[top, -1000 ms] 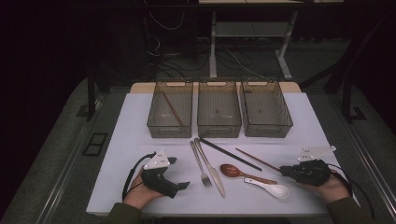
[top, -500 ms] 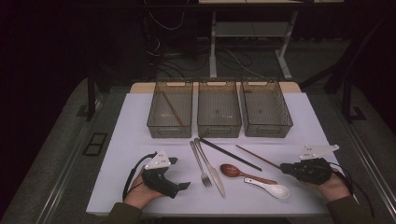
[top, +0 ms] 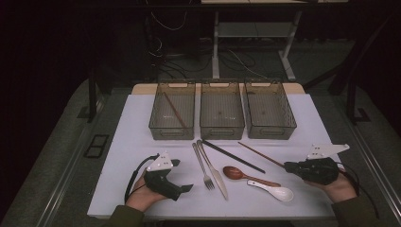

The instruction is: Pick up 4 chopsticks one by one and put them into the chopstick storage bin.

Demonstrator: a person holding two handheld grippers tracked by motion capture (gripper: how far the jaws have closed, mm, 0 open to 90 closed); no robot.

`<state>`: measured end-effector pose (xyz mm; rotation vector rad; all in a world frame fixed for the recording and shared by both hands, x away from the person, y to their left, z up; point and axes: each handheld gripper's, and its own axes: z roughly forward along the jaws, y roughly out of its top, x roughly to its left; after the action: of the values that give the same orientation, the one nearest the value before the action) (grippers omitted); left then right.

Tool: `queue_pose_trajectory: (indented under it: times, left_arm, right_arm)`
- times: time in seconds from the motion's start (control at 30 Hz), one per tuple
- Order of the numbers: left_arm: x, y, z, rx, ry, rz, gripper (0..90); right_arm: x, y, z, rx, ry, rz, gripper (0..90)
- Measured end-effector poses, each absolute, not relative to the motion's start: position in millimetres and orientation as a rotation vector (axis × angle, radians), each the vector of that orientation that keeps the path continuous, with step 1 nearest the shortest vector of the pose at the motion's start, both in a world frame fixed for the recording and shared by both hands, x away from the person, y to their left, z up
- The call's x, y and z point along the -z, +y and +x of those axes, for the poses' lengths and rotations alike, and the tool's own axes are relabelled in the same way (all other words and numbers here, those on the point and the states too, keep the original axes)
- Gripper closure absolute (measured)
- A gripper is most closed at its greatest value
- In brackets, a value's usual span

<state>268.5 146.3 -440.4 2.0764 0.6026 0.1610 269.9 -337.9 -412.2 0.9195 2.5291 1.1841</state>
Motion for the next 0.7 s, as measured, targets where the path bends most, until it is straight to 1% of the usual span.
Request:
queue_pose_trajectory:
  times: [0.7]
  left_arm:
    - [441.9,145.8,270.3,-0.149,0.605,2.083,0.2]
  right_arm:
    - [388.4,-315.2,282.2,-1.250,2.502,0.831,84.0]
